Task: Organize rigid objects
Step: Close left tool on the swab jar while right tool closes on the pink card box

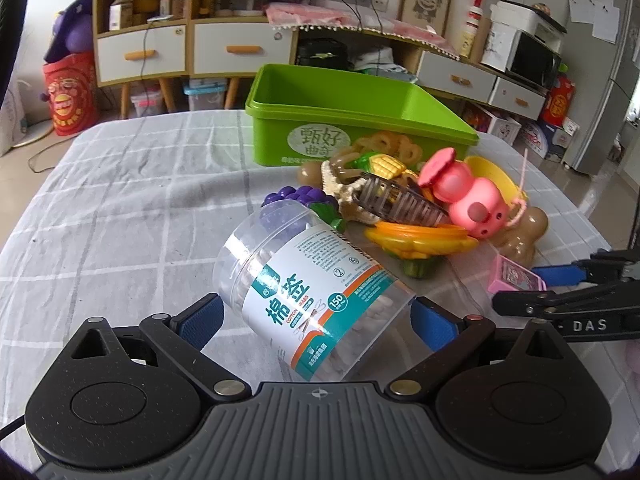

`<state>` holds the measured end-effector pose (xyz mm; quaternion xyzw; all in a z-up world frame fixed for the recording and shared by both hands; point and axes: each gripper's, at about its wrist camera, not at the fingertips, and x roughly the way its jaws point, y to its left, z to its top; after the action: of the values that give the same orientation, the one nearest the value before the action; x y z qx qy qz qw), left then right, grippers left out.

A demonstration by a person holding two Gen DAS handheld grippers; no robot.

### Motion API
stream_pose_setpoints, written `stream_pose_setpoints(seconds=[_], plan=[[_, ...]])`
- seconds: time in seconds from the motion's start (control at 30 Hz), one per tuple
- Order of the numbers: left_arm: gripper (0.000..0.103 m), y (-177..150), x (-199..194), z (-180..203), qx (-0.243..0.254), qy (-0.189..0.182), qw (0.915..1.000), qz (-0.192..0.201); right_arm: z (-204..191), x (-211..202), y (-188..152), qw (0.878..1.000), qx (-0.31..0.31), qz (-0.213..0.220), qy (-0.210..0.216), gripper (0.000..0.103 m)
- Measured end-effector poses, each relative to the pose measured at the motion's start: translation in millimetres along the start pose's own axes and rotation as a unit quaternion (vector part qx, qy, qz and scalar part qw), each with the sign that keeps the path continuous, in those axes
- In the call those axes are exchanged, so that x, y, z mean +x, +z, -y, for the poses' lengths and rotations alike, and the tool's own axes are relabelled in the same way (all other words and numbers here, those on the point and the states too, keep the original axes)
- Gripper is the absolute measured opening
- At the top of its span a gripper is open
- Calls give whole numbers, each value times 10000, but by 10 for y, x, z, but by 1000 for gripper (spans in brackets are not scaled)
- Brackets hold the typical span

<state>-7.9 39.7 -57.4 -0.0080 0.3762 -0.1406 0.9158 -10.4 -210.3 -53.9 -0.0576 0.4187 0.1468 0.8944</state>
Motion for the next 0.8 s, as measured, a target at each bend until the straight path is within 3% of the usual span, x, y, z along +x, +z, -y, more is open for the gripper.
stream_pose_setpoints(seconds=[0.2,0.37,0.57,0.8], plan=[[99,25,27,-42,-245,48,9997,-62,-29,-24,1,10000,-36,-1,-48,39],[96,45,5,-137,-830,-109,9962,-252,-46,-40,23,10000,45,-81,3,34],[99,77,34,-343,-2001,-600,9754,-705,-71,-57,47,9996,142,-233,-2,34],[100,153,57,-398,-2521,-666,9627,-723,-105,-63,85,9990,257,-343,93,34]])
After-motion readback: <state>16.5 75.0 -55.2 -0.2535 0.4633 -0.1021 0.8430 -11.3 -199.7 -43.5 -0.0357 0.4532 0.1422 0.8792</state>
